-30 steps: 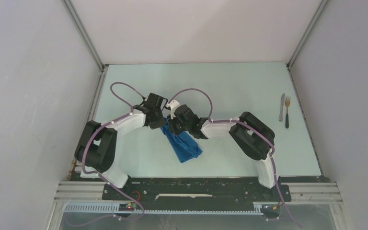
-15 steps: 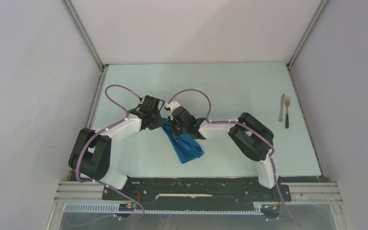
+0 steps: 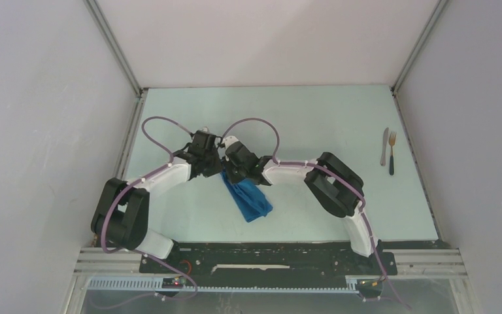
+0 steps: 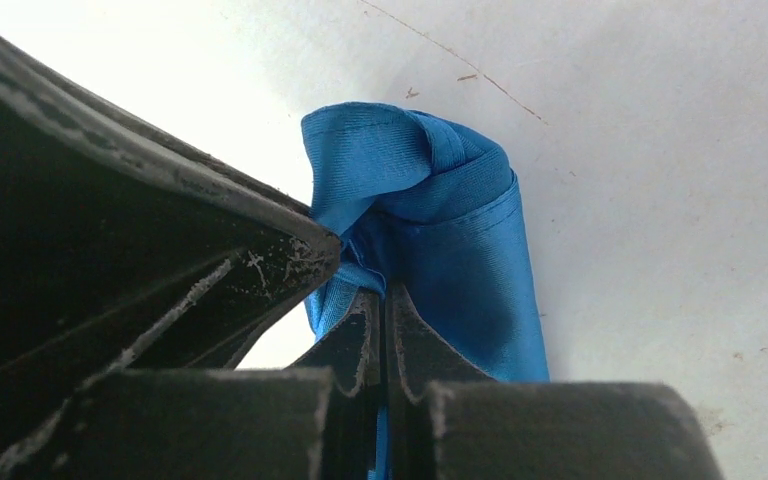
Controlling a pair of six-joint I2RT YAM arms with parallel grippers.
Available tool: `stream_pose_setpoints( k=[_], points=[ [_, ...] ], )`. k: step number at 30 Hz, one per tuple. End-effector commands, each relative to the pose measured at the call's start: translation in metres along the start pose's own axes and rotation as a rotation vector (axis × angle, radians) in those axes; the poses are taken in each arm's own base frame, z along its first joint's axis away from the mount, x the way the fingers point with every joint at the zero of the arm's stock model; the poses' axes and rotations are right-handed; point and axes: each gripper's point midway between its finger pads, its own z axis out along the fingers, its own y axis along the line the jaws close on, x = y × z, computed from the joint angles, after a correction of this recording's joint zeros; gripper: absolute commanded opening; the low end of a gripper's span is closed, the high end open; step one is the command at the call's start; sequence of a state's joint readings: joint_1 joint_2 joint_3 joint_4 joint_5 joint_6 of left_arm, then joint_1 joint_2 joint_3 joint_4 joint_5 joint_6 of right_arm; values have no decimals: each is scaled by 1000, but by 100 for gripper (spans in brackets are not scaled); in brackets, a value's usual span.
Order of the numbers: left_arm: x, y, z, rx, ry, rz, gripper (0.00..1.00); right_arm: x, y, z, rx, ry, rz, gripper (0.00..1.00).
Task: Fold the napkin into a case and place the utensils inside
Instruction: Stuff the top corner of the smaller-rectangle-folded napkin into the folded napkin.
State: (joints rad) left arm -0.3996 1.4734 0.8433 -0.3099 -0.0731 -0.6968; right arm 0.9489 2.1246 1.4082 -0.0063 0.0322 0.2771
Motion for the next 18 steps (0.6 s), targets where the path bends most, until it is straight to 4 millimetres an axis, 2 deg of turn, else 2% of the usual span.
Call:
stream_pose_setpoints(
  k=[1, 9, 18],
  points=[
    [-4, -11, -4, 42, 8, -10, 0, -14, 15, 4, -75, -34, 123, 0],
    [-1, -6, -4, 26, 23, -6, 0, -27, 26, 7, -272, -117, 188, 2],
    [4, -7, 2, 37, 91, -35, 0, -36, 23, 20, -318, -218, 207, 5]
  ],
)
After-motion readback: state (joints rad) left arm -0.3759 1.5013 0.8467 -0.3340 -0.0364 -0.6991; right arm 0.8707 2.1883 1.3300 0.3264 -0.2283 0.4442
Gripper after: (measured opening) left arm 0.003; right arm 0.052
